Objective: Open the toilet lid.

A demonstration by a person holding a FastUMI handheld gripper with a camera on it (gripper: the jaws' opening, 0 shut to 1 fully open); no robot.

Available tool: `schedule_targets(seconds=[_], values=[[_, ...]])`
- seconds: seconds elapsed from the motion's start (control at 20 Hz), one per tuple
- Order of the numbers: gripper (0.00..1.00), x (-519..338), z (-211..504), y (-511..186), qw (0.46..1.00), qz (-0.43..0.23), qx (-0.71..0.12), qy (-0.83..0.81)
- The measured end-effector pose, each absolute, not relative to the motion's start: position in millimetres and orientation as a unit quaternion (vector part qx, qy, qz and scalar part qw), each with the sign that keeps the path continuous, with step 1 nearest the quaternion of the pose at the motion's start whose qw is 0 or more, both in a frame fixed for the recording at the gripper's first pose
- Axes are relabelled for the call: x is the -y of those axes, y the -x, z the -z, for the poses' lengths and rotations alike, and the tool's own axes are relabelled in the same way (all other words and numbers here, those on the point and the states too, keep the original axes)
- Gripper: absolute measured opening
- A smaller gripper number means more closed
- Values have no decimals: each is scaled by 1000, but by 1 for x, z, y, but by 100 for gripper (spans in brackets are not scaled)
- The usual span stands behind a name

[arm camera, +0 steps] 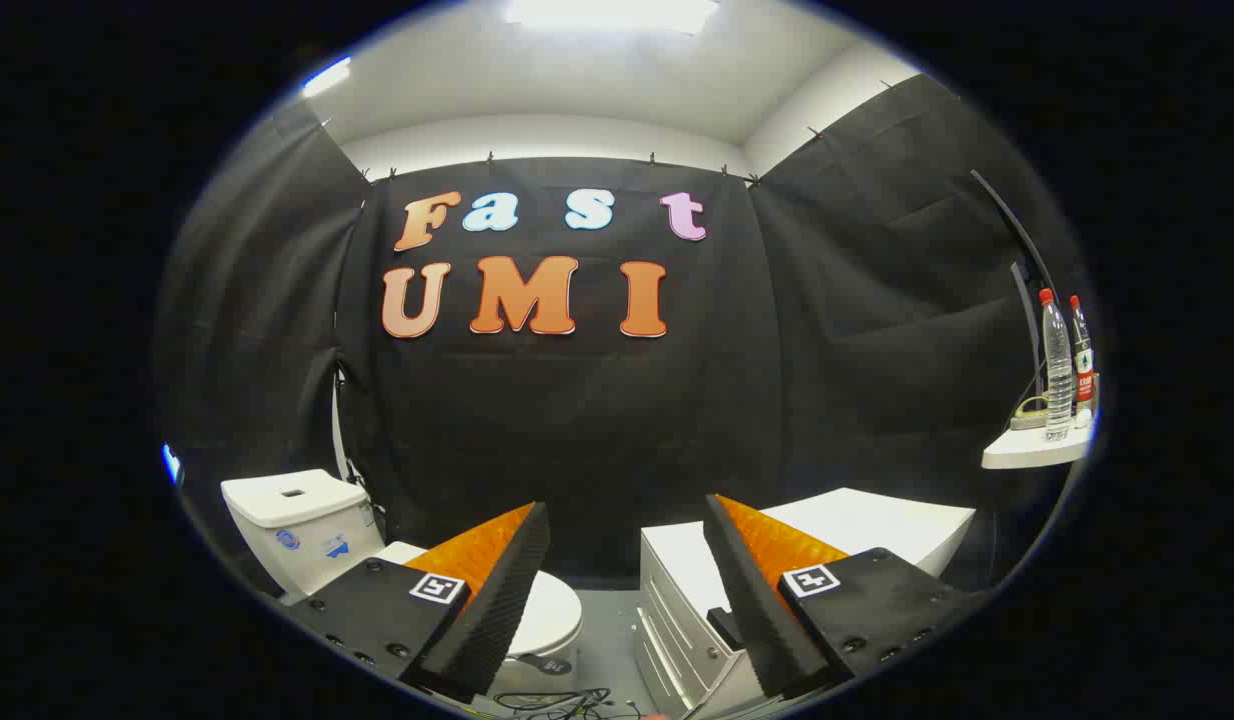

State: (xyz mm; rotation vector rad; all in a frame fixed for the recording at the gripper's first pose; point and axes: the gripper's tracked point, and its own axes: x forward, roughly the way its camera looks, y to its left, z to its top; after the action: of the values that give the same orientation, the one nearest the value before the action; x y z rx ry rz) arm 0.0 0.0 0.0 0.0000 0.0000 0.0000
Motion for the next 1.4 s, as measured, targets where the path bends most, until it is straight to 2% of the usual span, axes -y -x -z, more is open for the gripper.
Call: schedule_targets(seconds=[1.4], values=[[100,14,-3,1,1000,13,-1,-15]])
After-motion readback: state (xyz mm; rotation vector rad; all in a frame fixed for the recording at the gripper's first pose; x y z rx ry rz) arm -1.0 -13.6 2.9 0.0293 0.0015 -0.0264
